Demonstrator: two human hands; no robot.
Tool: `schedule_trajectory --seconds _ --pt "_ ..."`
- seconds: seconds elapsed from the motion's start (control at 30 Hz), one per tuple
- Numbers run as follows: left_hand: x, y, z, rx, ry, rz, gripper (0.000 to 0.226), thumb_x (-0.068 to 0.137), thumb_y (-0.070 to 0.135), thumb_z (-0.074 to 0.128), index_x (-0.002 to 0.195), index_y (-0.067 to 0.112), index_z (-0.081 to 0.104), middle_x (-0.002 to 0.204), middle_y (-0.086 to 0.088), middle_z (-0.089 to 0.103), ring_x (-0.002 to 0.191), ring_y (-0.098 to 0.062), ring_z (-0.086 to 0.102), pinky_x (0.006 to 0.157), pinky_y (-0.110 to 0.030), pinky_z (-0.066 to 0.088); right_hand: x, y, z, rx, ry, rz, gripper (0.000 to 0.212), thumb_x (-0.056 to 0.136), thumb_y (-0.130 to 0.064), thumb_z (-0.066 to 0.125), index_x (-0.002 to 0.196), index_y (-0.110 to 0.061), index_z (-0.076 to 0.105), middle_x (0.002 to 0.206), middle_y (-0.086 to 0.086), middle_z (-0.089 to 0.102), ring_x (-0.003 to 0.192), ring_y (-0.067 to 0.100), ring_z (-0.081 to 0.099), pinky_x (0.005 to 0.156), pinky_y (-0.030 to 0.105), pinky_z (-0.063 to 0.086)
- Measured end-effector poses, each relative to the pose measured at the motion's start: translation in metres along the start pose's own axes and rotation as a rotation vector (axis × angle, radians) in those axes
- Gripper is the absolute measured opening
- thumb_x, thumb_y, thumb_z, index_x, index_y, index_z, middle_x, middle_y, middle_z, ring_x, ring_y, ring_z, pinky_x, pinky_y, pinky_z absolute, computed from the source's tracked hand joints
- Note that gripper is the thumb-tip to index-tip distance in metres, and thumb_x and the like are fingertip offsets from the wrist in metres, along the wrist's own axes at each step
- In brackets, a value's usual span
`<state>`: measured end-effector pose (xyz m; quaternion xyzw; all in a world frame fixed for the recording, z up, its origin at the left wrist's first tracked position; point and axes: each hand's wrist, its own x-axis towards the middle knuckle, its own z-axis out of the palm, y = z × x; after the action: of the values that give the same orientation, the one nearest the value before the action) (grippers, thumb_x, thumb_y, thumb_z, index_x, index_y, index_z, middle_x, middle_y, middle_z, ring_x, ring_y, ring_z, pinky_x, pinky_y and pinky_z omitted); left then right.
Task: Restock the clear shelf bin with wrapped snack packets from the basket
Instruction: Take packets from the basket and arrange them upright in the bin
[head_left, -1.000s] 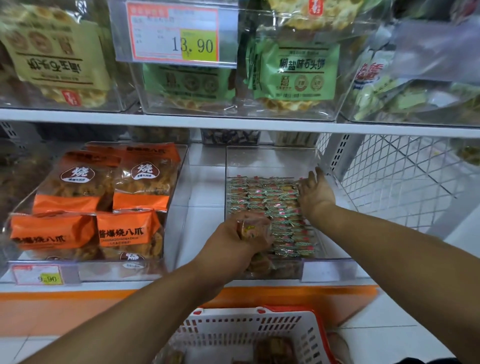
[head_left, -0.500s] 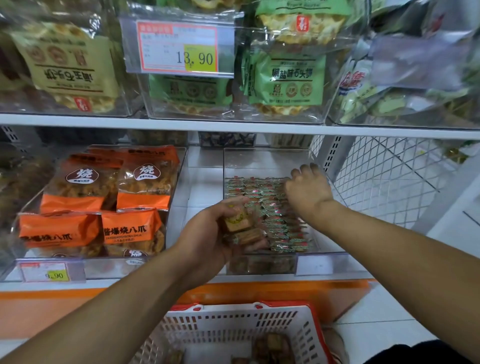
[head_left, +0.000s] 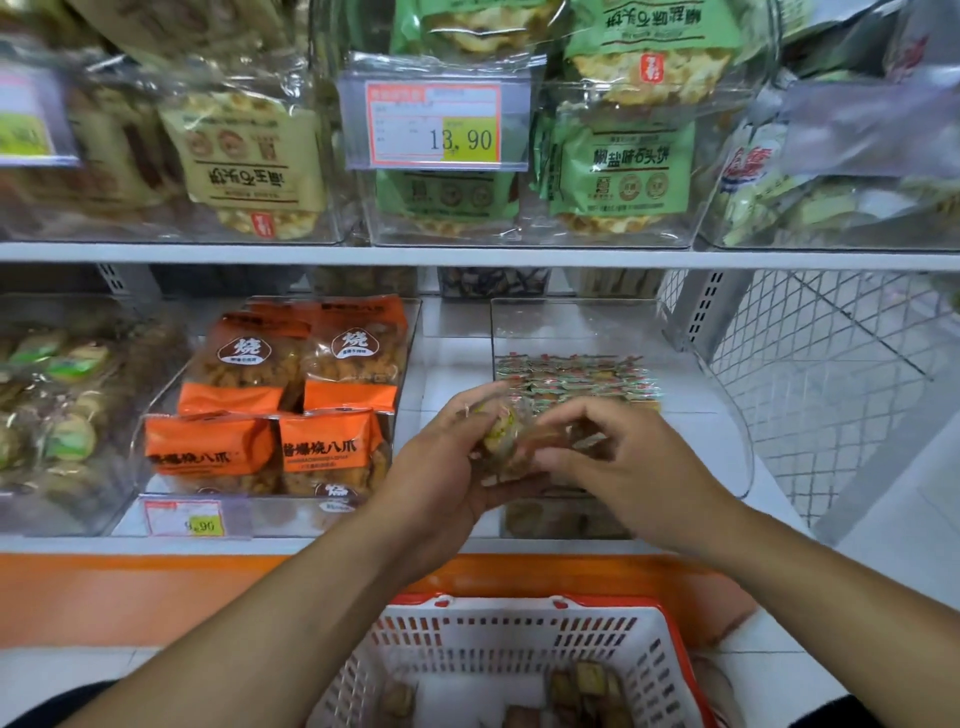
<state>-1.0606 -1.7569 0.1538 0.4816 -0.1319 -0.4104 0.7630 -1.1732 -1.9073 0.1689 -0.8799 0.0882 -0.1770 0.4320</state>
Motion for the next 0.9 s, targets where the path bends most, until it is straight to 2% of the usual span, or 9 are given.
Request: schedule_trajectory --seconds 0.1,0.23,0.33,0.4,0.47,0.6,0.73,0.83,0.9 --pt "-0.004 0.001 -0.002 0.106 0.038 0.055 0.022 0.102 0.025 0.056 0.119 0.025 0.071 0.110 -0.013 0.077 0.100 -0.029 0.075 0.076 -0.041 0.064 0.004 0.005 -0.003 0.432 0.011 0.206 0.021 0.076 -0.032 0.078 0.095 -0.023 0.077 0.090 0.000 0.078 0.080 0.010 0.071 0.072 0.022 0.055" --pt "-0.008 0.000 -0.006 0.130 0.065 0.094 0.018 0.084 0.033 0.075 0.100 0.026 0.078 0.103 -0.010 0.078 0.093 -0.023 0.077 0.066 -0.029 0.061 0.006 0.009 0.004 0.625 -0.003 0.324 0.031 0.074 -0.033 0.076 0.102 -0.019 0.078 0.090 0.009 0.077 0.074 0.014 0.070 0.063 0.024 0.057" --pt "-0.007 -0.001 -0.010 0.104 0.088 0.101 0.036 0.067 0.036 0.084 0.100 0.021 0.078 0.103 -0.012 0.078 0.092 -0.021 0.076 0.067 -0.027 0.060 0.006 0.012 0.008 0.623 -0.019 0.347 0.030 0.084 -0.026 0.074 0.112 -0.017 0.075 0.097 0.011 0.077 0.081 0.020 0.072 0.066 0.026 0.058" --pt "-0.005 -0.003 -0.012 0.059 0.088 0.081 0.035 0.071 0.029 0.083 0.102 0.016 0.077 0.106 -0.014 0.077 0.093 -0.021 0.076 0.071 -0.027 0.060 0.005 0.013 0.009 0.640 0.004 0.322 0.026 0.086 -0.021 0.074 0.112 -0.019 0.076 0.100 0.012 0.077 0.085 0.023 0.072 0.071 0.030 0.060" --pt "-0.005 -0.003 -0.012 0.002 0.086 0.052 0.029 0.077 0.022 0.078 0.104 0.010 0.075 0.107 -0.016 0.076 0.095 -0.022 0.075 0.073 -0.027 0.060 0.002 0.013 0.008 0.567 0.111 0.188 0.021 0.084 -0.017 0.078 0.103 -0.026 0.077 0.096 0.003 0.078 0.086 0.018 0.074 0.075 0.028 0.061" --pt "-0.008 -0.004 -0.007 -0.089 0.076 -0.024 0.030 0.081 0.017 0.070 0.108 0.004 0.070 0.107 -0.018 0.076 0.092 -0.024 0.075 0.070 -0.028 0.061 0.000 0.013 0.008 0.244 0.246 -0.114 0.034 0.073 -0.006 0.086 0.084 -0.036 0.076 0.102 -0.016 0.073 0.102 0.004 0.068 0.087 0.017 0.053" --pt "-0.012 -0.002 -0.002 -0.129 0.048 -0.074 0.027 0.092 0.019 0.064 0.114 0.003 0.069 0.111 -0.021 0.075 0.091 -0.025 0.075 0.065 -0.028 0.061 0.001 0.019 0.011 0.259 0.220 -0.057 0.048 0.074 0.010 0.080 0.080 -0.038 0.079 0.110 -0.019 0.072 0.108 0.003 0.067 0.084 0.018 0.056" --pt "-0.013 -0.001 -0.002 -0.132 0.032 -0.075 0.034 0.085 0.020 0.069 0.114 0.002 0.069 0.114 -0.022 0.073 0.096 -0.028 0.074 0.070 -0.029 0.062 0.000 0.021 0.012 0.316 0.183 -0.054 0.054 0.082 0.015 0.068 0.092 -0.036 0.080 0.106 -0.017 0.075 0.104 0.003 0.070 0.080 0.019 0.058" --pt "-0.013 -0.002 -0.002 -0.113 0.007 -0.072 0.035 0.082 0.015 0.072 0.114 0.002 0.069 0.115 -0.021 0.073 0.102 -0.028 0.073 0.074 -0.029 0.062 0.000 0.022 0.011 0.319 0.150 -0.034 0.054 0.088 0.012 0.059 0.102 -0.036 0.079 0.109 -0.014 0.076 0.108 0.004 0.069 0.086 0.023 0.059"
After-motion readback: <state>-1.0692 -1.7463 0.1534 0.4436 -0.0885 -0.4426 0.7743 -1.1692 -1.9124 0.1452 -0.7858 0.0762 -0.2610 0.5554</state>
